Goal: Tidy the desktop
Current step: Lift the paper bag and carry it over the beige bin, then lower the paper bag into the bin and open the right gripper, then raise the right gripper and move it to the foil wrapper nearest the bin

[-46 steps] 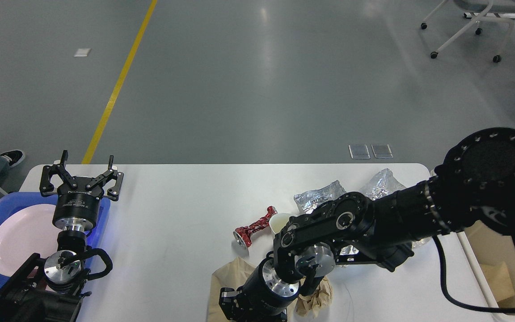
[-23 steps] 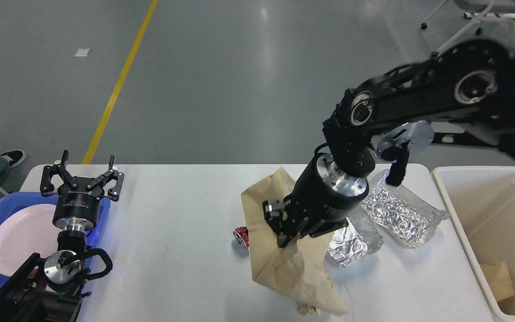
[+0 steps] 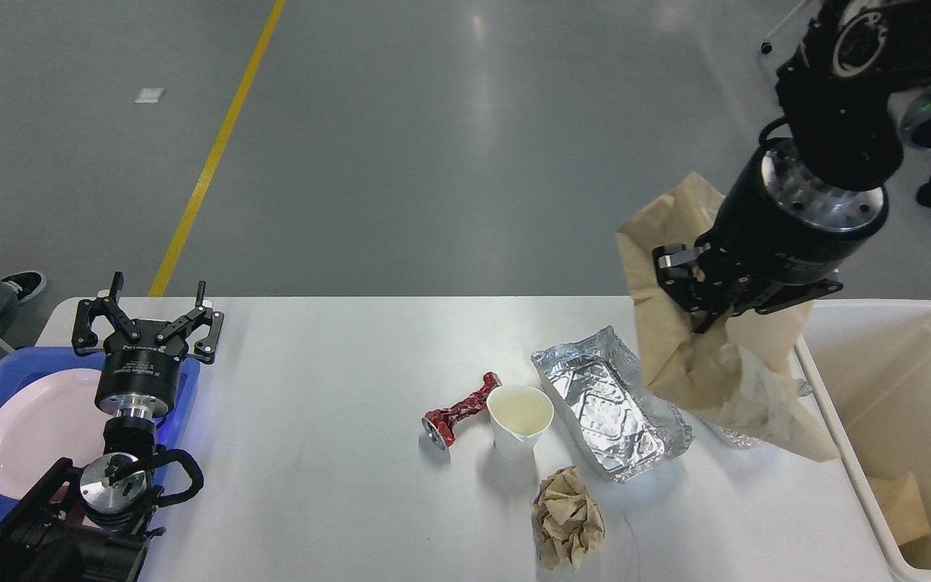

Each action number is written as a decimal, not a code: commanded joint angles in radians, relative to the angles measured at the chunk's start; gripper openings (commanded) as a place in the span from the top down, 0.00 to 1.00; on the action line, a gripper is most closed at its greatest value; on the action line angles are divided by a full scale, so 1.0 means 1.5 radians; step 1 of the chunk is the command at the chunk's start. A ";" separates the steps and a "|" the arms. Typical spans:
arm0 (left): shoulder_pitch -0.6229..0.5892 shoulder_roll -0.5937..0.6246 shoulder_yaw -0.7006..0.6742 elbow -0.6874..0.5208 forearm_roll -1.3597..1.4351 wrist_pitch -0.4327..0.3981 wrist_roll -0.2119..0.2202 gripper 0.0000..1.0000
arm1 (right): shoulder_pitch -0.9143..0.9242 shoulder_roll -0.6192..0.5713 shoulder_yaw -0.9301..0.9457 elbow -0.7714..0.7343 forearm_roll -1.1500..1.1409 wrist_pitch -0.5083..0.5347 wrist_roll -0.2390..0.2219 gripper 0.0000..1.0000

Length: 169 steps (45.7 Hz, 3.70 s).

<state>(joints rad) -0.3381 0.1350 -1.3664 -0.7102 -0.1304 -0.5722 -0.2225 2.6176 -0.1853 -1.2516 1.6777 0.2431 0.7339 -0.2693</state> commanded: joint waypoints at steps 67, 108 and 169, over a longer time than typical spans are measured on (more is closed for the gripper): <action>0.000 0.000 0.000 0.000 0.000 0.000 0.000 0.04 | -1.215 -0.154 0.287 -0.931 -0.242 -0.503 0.009 1.00; 0.000 0.000 0.000 0.000 0.000 0.000 -0.001 0.04 | -1.347 -0.038 0.289 -1.052 -0.232 -0.603 0.004 0.33; 0.000 0.000 0.001 0.000 0.000 0.000 -0.001 0.04 | -0.406 -0.188 0.051 -0.347 -0.348 0.102 -0.002 0.00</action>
<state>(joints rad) -0.3387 0.1349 -1.3653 -0.7102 -0.1300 -0.5722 -0.2224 1.8086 -0.4851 -1.1354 0.9915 -0.2982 0.8255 -0.2710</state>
